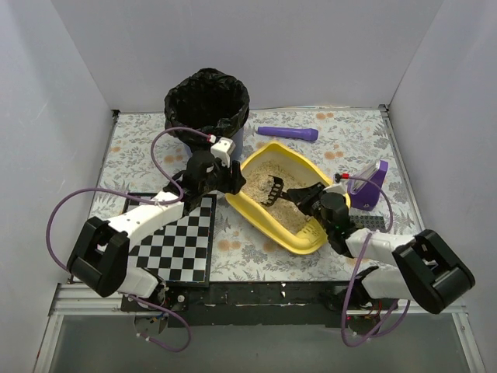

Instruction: Clean the litter box

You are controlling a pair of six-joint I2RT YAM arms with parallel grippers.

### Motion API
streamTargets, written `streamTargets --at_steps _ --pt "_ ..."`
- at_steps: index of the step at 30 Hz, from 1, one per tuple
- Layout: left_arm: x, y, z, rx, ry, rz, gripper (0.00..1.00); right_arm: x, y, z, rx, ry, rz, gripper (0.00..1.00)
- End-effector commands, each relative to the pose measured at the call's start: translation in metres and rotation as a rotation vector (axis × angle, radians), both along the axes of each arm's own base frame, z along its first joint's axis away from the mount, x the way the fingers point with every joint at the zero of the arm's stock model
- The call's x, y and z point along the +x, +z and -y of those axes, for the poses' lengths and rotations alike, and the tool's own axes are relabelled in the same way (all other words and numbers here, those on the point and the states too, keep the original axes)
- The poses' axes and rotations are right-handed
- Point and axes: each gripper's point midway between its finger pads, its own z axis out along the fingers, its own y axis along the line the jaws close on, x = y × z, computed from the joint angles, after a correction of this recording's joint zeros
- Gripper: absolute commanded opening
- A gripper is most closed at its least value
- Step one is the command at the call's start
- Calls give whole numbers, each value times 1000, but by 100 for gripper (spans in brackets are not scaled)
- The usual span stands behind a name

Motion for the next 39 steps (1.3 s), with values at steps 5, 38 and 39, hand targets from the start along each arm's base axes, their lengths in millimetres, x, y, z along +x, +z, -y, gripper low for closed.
streamTargets --at_steps 5,38,39 --pt "-27 6 8 -6 -129 14 0 -17 53 24 90 -80 108 1" --pt "22 42 8 -12 -334 222 73 -51 154 66 509 -230 117 1" --pt "22 46 8 -16 -328 221 90 -51 154 67 514 -234 121 1"
